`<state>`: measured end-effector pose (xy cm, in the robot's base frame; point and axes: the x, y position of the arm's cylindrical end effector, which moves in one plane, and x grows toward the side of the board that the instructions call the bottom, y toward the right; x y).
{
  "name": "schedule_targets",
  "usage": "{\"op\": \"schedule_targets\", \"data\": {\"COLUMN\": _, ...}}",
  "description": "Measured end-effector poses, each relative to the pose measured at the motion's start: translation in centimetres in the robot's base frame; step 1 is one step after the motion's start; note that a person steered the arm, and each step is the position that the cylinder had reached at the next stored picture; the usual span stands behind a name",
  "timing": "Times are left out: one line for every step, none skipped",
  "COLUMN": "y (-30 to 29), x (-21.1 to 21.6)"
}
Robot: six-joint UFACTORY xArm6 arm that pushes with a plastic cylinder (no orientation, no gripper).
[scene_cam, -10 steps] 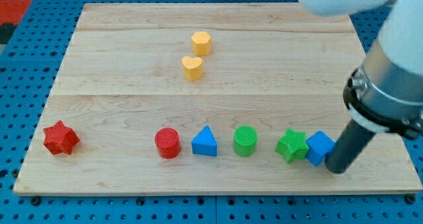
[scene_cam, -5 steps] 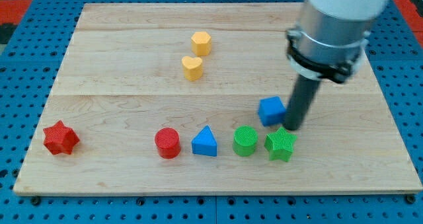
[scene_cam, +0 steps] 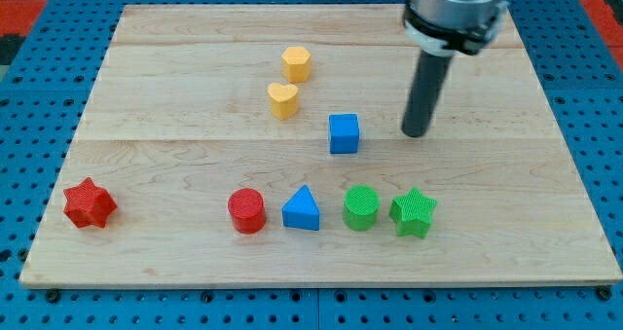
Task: Move the blue cube below the yellow heart
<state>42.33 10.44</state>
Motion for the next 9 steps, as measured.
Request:
{"op": "schedule_targets", "data": {"y": -4.8, "x": -0.1}}
{"op": "schedule_targets", "data": {"y": -4.2, "x": 1.5}}
{"op": "schedule_targets", "data": {"y": -0.9, "x": 1.6}}
{"op": "schedule_targets", "data": {"y": -4.1, "x": 1.6}}
{"op": "schedule_targets", "data": {"y": -6.7, "x": 1.9}}
{"op": "schedule_targets", "data": {"y": -6.7, "x": 2.5}}
{"op": "schedule_targets", "data": {"y": -6.6, "x": 3.1}}
{"op": "schedule_targets", "data": {"y": -6.8, "x": 3.1}}
{"op": "schedule_targets", "data": {"y": -8.7, "x": 2.9}}
